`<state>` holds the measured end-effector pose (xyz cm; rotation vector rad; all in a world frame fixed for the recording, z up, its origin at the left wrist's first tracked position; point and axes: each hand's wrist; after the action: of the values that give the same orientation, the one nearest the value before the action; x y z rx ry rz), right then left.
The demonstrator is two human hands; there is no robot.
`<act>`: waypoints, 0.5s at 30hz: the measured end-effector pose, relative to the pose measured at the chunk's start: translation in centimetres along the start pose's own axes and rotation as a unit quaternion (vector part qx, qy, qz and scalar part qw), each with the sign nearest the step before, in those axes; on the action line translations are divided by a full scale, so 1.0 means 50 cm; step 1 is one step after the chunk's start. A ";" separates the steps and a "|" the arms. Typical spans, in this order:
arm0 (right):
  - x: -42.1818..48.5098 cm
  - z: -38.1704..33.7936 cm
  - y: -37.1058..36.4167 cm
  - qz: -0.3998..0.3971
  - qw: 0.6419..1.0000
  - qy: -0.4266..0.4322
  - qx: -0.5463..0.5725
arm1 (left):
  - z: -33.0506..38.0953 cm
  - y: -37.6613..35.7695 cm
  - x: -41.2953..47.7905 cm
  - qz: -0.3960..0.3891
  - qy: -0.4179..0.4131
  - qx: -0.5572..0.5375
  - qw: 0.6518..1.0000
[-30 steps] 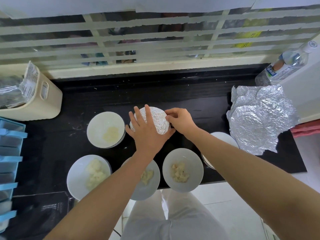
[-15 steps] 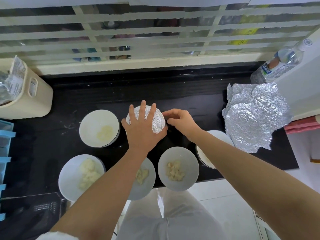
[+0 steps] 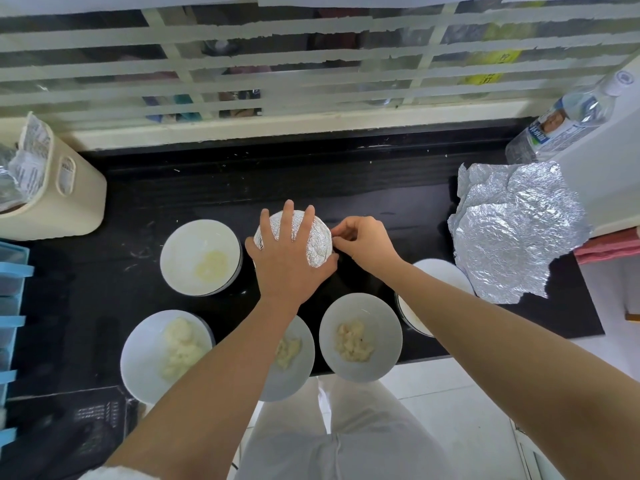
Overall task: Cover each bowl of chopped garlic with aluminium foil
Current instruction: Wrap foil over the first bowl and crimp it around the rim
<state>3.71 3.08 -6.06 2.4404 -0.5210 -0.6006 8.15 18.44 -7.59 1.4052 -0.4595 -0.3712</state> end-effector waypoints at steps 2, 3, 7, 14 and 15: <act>-0.005 0.000 -0.007 0.025 0.999 0.015 -0.022 | 0.000 0.000 0.000 0.000 0.000 0.000 1.000; -0.010 0.000 -0.012 0.038 0.999 0.020 -0.025 | 0.000 0.000 0.000 0.000 0.001 0.001 1.000; -0.031 -0.002 -0.027 0.083 0.996 0.007 0.017 | 0.000 0.001 0.000 0.000 0.001 -0.006 1.000; -0.067 0.011 -0.025 0.010 0.975 -0.066 0.210 | 0.001 0.001 0.000 0.006 0.002 -0.019 1.000; -0.065 0.012 -0.030 0.016 0.974 -0.074 0.215 | 0.002 0.000 0.000 0.006 0.003 -0.020 1.000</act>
<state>1.05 5.55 -6.43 2.7961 -0.8222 -0.7211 8.11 18.36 -7.56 1.3640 -0.4529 -0.3636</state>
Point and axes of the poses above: each hand's wrist, its own x-axis towards the middle knuckle, its own y-axis out of the back of the hand, z = x × y, and after that the axes turned 6 degrees about z, right-handed
